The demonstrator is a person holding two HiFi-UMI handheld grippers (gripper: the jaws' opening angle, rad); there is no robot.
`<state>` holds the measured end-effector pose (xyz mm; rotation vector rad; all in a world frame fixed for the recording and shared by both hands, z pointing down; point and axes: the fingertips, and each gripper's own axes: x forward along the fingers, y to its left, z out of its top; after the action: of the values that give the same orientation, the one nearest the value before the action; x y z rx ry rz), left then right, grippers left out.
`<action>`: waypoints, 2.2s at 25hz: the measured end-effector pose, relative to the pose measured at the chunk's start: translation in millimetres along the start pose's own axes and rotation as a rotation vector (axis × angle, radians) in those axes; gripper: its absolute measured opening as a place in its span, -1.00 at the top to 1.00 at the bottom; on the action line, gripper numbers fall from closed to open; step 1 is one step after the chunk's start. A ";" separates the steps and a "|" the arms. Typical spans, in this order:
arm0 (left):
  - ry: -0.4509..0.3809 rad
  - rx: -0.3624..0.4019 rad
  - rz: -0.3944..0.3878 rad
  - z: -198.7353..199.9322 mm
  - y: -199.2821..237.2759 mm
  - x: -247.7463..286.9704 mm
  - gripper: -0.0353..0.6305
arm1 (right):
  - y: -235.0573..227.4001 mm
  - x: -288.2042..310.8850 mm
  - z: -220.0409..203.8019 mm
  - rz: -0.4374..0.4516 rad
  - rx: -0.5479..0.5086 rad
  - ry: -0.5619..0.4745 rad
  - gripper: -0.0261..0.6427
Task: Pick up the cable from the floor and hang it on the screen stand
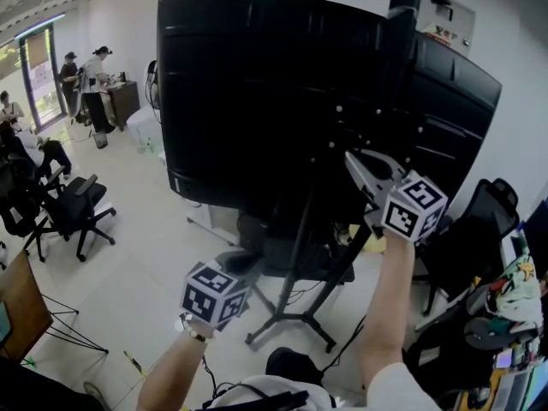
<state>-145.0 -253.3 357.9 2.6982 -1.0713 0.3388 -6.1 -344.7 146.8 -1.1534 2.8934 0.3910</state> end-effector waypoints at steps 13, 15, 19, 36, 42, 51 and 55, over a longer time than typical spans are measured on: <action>-0.226 -0.065 0.048 70.7 29.7 -14.2 0.85 | -86.2 69.0 75.0 -0.077 0.412 -0.180 0.84; -0.254 -0.075 0.065 79.7 37.9 -17.6 0.85 | -98.9 72.4 66.0 -0.085 0.476 -0.174 0.84; -0.286 -0.097 0.079 91.7 52.6 -25.0 0.85 | -112.4 68.6 57.9 -0.034 0.724 -0.252 0.85; -0.123 -0.182 -0.056 21.2 27.4 32.9 0.84 | -100.2 13.8 -45.3 -0.156 0.763 -0.131 0.79; -0.050 -0.273 -0.127 -31.6 -9.8 52.8 0.49 | -81.0 -34.4 -52.5 -0.320 0.603 -0.104 0.41; -0.046 -0.381 -0.135 -85.2 -77.6 44.0 0.77 | -2.0 -115.8 -44.0 -0.263 0.457 -0.066 0.89; -0.104 -0.369 -0.025 -88.0 -98.8 33.3 0.88 | 26.6 -153.6 -70.4 -0.192 0.489 -0.018 0.89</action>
<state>-64.4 -179.5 439.7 2.4170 -1.0111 -0.0071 94.3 -238.4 235.5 -1.2951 2.6022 -0.2917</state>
